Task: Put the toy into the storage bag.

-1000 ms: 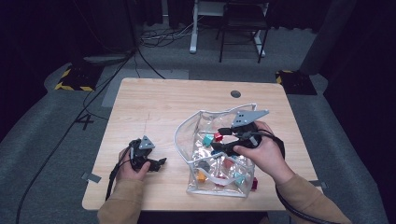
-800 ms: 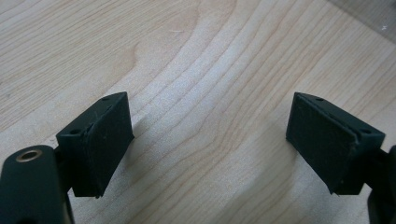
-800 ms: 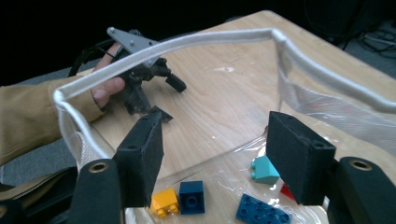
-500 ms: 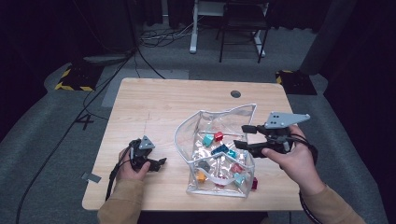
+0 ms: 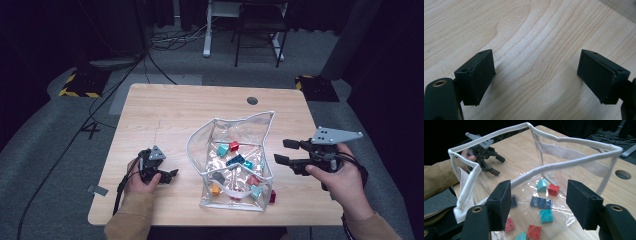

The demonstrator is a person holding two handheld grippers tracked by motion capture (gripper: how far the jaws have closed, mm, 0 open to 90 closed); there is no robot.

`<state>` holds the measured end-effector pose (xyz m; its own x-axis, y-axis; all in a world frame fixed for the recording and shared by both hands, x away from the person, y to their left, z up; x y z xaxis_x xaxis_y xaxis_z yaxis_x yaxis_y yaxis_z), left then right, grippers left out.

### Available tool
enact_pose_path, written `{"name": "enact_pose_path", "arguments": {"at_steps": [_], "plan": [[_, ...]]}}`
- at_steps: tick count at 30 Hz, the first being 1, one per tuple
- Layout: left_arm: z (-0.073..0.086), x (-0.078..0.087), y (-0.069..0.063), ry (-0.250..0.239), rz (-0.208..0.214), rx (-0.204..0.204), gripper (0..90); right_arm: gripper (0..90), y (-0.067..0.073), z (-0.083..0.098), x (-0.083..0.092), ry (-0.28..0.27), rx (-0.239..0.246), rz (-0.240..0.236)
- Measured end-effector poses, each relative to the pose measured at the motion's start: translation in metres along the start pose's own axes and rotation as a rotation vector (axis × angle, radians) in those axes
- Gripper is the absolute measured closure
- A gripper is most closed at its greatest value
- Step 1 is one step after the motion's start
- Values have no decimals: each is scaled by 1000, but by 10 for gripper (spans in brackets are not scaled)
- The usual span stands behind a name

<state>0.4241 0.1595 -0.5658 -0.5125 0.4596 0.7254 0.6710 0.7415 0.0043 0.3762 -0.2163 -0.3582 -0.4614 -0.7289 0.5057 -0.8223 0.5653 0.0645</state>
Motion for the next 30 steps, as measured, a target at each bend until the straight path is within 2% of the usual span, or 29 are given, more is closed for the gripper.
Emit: {"name": "enact_pose_path", "arguments": {"at_steps": [10,30], "plan": [[0,0,0,0,0,0,148,377,-6,23,7,12,-35,19],[0,0,0,0,0,0,148,361,-7,96,-21,115,-89,11]]}}
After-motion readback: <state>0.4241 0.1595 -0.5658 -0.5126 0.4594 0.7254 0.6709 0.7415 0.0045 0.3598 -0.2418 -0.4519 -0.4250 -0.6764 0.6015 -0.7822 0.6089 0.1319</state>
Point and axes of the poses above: each handheld gripper's, and its own axes: x roughly backward along the jaws, z roughly out of its underside, y roughly to its left, the point moved 8 cm from there along -x, roughly forward along the jaws, and after that the axes turned 2 degrees about -z, right-handed, at the moved point
